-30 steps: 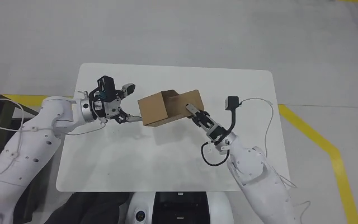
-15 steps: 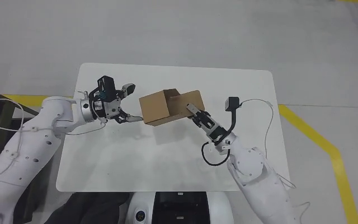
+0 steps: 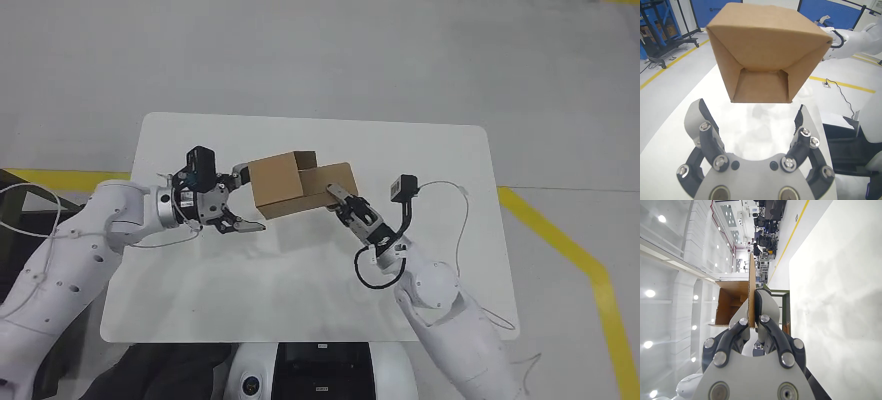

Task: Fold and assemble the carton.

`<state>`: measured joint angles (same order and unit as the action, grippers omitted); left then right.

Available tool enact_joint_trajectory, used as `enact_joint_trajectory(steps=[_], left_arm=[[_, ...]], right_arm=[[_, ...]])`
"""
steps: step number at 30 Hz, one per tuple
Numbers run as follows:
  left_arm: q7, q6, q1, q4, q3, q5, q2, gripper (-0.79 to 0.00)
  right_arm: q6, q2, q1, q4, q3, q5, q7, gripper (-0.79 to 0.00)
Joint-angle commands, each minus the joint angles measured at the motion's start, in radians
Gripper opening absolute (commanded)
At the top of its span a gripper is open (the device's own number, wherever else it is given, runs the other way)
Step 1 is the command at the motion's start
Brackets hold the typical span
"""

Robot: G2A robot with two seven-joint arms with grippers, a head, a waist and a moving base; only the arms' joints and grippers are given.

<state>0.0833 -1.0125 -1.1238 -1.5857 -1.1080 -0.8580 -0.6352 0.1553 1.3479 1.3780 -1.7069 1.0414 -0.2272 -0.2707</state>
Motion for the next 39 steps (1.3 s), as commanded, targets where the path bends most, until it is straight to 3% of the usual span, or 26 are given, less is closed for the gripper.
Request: enact_joint_trajectory(steps=[1,18,33,36,39], left_arm=[[-0.014,0.000,0.010,0.003,0.016,0.023,0.000,0.000],[-0.124,0.000,0.142,0.039,0.166,0.214,0.017,0.000],[-0.064,0.000,0.205,0.077,0.252,0.200,0.024,0.000],[-0.042,0.000,0.206,0.076,0.261,0.187,0.029,-0.117],[-0.018,0.000,0.208,0.075,0.271,0.174,0.036,-0.151]], right_arm=[[0.010,0.001,-0.001,0.004,-0.002,0.003,0.008,-0.785],[0.056,0.011,-0.015,0.046,-0.026,0.011,0.001,-0.785],[0.073,0.018,-0.021,0.066,-0.028,-0.037,-0.022,-0.785],[0.072,0.019,-0.022,0.069,-0.027,-0.045,-0.028,-0.785],[0.067,0.020,-0.024,0.071,-0.027,-0.053,-0.036,-0.785]])
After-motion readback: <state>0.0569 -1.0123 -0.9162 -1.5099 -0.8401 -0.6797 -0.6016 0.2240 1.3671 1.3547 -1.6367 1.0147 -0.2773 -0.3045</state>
